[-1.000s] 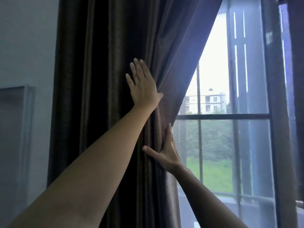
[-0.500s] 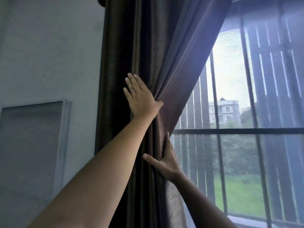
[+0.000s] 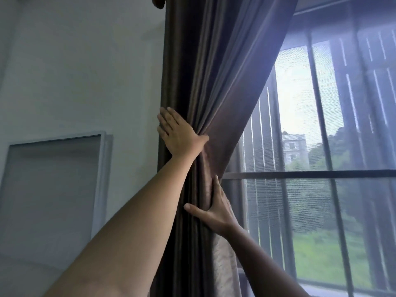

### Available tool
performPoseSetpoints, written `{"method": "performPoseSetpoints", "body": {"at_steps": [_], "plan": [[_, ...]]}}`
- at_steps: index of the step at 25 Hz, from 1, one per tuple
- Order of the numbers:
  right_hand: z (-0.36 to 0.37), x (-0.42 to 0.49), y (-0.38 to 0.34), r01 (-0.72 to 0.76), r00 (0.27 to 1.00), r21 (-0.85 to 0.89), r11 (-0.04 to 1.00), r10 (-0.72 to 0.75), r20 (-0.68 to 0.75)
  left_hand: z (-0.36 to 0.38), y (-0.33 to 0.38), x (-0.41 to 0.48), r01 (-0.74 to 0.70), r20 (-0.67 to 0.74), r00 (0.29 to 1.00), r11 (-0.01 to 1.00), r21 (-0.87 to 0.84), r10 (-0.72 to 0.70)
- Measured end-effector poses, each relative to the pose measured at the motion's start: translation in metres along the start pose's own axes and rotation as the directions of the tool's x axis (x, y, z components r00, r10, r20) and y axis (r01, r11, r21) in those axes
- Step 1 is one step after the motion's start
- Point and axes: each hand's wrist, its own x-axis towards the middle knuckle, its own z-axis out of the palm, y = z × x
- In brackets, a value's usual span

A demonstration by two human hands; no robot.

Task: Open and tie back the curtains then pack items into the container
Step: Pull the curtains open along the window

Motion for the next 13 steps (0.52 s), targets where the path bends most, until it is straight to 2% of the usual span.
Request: {"method": "performPoseSetpoints", "body": {"at_steps": [6,9,11,13], "plan": [[0.031,0.01,-0.007,0.03,0.999,-0.043,0.999,-0.031,-0.019,0.005,-0.039,0.02,0.141,0.094,0.987,0.985,-0.1,-0.132],[0.039,0.012,-0.005,0.038,0.999,-0.047,0.998,-0.04,-0.035,0.009,-0.051,0.025,0.244,0.192,0.96,0.945,-0.218,-0.203],[0.042,0.014,-0.004,0.048,0.998,-0.045,0.998,-0.05,-0.044,0.014,-0.055,0.027,0.282,0.262,0.944,0.906,-0.315,-0.203],[0.046,0.016,-0.005,0.044,0.998,-0.031,0.999,-0.045,-0.041,0.014,-0.057,0.028,0.231,0.258,0.955,0.918,-0.323,-0.149]]}}
